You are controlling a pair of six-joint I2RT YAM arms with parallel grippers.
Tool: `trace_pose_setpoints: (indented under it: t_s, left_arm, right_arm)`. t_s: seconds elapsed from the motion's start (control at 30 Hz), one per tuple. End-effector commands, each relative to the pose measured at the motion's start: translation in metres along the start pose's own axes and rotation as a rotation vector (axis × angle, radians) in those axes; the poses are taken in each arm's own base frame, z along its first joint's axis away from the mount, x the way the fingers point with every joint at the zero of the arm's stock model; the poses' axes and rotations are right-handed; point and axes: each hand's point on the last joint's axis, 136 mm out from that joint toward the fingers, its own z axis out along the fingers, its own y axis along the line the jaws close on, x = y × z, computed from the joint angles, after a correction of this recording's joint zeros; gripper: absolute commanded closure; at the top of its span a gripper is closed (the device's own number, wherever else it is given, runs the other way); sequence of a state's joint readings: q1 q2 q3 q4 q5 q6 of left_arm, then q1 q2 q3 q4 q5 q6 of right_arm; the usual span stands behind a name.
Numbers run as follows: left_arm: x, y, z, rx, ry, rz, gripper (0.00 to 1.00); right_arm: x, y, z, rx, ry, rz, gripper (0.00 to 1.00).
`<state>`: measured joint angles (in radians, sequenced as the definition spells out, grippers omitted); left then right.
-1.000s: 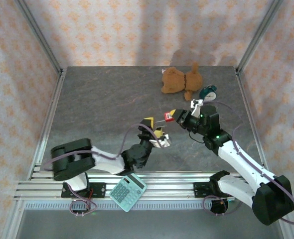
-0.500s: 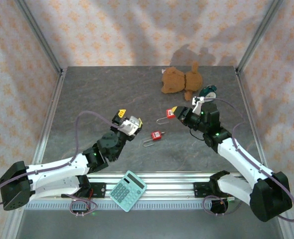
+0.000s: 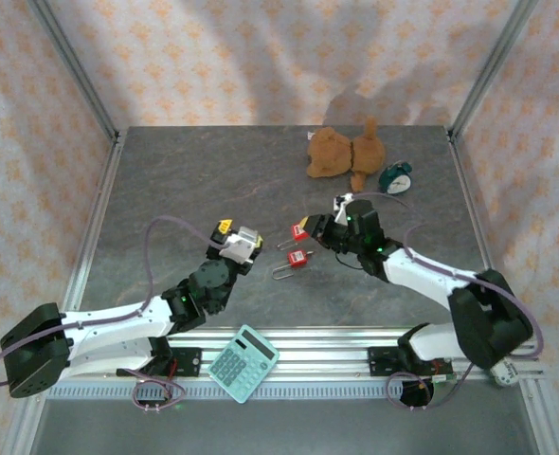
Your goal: Unlock with the key
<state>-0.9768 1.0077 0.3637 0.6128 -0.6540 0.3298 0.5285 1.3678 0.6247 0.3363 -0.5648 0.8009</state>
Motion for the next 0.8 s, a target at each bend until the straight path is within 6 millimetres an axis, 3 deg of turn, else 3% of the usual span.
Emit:
trace_pose_setpoints:
  t_s: [0.0, 0.17, 0.43, 0.77]
  left_arm:
    - [0.009, 0.033, -0.009, -0.158, 0.006, -0.19, 0.37]
    - [0.027, 0.039, -0.018, -0.151, 0.033, -0.293, 0.38]
    - [0.034, 0.034, -0.023, -0.101, 0.055, -0.274, 0.39]
    - [0.037, 0.032, -0.024, -0.081, 0.06, -0.283, 0.4]
  right_arm:
    - [-0.016, 0.029, 0.016, -0.092, -0.036, -0.032, 0.87]
    - [-0.013, 0.018, 0.042, -0.076, -0.003, 0.014, 0.86]
    - [-0.009, -0.007, 0.07, -0.044, 0.013, 0.102, 0.86]
    - [-0.011, -0.022, 0.083, 0.01, 0.016, 0.117, 0.86]
